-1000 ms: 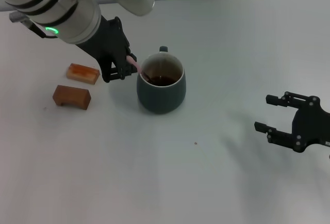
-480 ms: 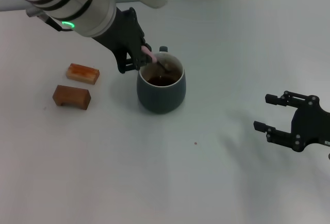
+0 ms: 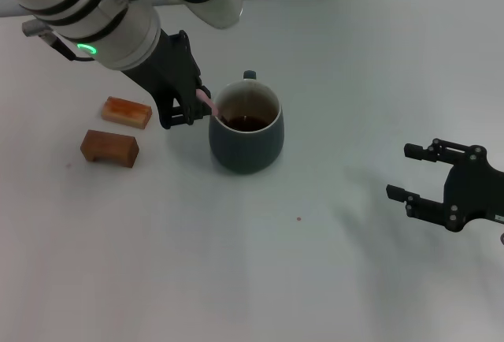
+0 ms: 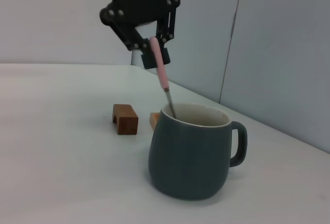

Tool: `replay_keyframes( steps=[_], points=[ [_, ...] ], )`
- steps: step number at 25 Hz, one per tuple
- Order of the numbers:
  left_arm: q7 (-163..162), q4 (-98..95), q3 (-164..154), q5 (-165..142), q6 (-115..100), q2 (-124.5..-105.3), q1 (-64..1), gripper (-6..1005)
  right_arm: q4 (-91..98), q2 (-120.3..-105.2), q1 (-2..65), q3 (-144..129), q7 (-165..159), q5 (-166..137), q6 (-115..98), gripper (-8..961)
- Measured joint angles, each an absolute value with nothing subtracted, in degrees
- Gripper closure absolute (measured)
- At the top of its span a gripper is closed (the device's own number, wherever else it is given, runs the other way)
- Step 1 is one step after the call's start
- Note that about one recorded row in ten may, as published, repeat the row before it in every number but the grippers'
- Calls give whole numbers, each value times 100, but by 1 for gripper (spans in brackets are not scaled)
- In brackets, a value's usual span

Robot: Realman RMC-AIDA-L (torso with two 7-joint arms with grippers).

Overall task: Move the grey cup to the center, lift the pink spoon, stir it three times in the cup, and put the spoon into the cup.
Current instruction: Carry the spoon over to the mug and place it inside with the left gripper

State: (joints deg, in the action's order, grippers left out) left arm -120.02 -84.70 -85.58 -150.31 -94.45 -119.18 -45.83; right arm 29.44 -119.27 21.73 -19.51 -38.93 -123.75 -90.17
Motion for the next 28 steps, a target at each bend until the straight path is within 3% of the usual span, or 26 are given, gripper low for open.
replay_keyframes(
  steps=[28],
  points=[
    [-12052,-8309,-8423,-14726,-9465,-11911,-4631,758,2945,-11926,2190,-1973,-3893,-12375,-9011,272]
  ],
)
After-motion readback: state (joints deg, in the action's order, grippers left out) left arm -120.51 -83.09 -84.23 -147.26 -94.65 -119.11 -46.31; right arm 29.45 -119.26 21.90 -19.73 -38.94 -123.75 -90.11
